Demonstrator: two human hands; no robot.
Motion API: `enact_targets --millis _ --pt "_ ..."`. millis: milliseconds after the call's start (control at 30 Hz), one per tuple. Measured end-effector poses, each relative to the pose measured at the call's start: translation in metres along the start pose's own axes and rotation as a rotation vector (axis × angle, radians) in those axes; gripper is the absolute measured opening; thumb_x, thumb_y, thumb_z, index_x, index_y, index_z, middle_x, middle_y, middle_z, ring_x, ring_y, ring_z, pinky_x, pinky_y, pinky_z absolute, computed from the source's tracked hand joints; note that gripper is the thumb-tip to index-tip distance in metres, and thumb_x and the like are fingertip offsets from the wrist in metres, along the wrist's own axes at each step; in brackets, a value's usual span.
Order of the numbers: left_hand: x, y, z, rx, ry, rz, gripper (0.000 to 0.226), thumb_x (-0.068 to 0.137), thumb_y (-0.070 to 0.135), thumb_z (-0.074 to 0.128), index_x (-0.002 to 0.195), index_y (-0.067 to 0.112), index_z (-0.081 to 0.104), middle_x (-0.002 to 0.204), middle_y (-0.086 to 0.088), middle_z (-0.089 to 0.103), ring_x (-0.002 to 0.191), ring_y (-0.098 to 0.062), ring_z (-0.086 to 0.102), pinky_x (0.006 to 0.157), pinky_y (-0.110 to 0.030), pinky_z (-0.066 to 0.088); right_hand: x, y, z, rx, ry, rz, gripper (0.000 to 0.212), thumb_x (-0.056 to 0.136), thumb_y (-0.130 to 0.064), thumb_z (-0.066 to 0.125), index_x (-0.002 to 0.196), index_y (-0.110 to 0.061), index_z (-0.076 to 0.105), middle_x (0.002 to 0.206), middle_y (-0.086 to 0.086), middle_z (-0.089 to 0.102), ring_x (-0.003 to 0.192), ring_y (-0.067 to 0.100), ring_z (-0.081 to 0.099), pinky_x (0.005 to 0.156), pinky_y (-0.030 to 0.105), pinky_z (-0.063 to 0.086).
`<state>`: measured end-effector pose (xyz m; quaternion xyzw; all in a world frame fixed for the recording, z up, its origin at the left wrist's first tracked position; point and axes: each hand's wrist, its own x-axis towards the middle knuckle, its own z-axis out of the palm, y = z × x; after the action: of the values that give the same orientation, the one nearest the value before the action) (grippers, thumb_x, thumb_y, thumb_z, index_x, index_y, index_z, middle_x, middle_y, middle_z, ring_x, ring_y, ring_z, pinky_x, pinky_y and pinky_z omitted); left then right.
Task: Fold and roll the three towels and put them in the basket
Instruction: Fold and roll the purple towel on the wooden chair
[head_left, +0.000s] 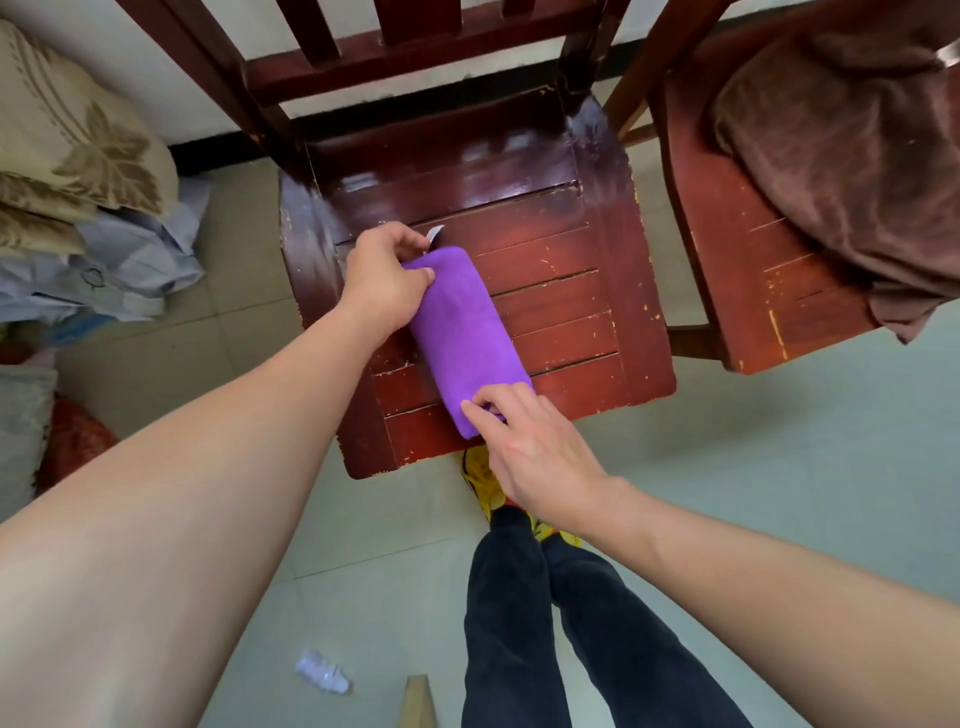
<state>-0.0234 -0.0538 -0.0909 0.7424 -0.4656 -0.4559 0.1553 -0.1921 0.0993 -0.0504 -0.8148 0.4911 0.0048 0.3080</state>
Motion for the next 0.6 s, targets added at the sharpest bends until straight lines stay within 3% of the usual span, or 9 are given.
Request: enact_targets --millis 133,267,400,500,600 --pt "-0.001 -0.007 -0.004 0.273 0.078 0.178 0.022 0.077 0.012 0.070 0.097 0.016 0.060 0.105 -0.008 0.061 0.097 -0.026 0.058 0.085 -0.034 0.046 0.020 0.009 0.011 0.104 -0.078 0.032 0.048 0.083 0.003 0.051 0.130 -0.005 0.056 0.119 0.010 0.053 0.100 0.029 0.048 0.080 0.043 0.046" --pt "-0.013 -0.003 -0.001 0.579 0.154 0.340 0.011 0.082 0.011 0.060 0.091 0.013 0.054 0.101 -0.013 0.057 0.093 -0.036 0.055 0.070 -0.041 0.040 0.027 0.015 0.016 0.206 -0.085 0.092 0.034 0.094 -0.019 0.052 0.128 -0.016 0.060 0.111 0.000 0.051 0.100 0.022 0.047 0.082 0.037 0.044" --pt "-0.016 0.004 0.004 0.483 -0.035 0.326 0.018 0.078 0.005 0.050 0.090 0.012 0.060 0.089 -0.015 0.067 0.089 -0.039 0.058 0.074 -0.041 0.044 0.033 0.016 0.012 0.263 -0.069 0.214 0.018 0.093 -0.030 0.055 0.106 -0.022 0.063 0.089 -0.005 0.050 0.094 0.022 0.051 0.076 0.040 0.047" --pt "-0.008 0.005 0.000 0.377 -0.163 0.208 0.011 0.076 0.017 0.060 0.087 0.015 0.059 0.078 -0.008 0.065 0.082 -0.032 0.059 0.072 -0.035 0.046 0.036 0.012 0.017 0.104 -0.079 0.196 0.014 0.094 -0.027 0.053 0.100 -0.016 0.059 0.090 0.004 0.054 0.090 0.027 0.050 0.069 0.043 0.046" --pt "-0.001 0.003 -0.007 0.434 -0.281 0.236 0.025 0.077 0.028 0.072 0.091 0.016 0.055 0.082 -0.004 0.059 0.083 -0.028 0.058 0.069 -0.031 0.039 0.034 0.002 0.025 0.060 -0.018 0.211 0.020 0.092 -0.033 0.057 0.094 -0.013 0.059 0.087 0.007 0.052 0.084 0.027 0.047 0.070 0.038 0.040"
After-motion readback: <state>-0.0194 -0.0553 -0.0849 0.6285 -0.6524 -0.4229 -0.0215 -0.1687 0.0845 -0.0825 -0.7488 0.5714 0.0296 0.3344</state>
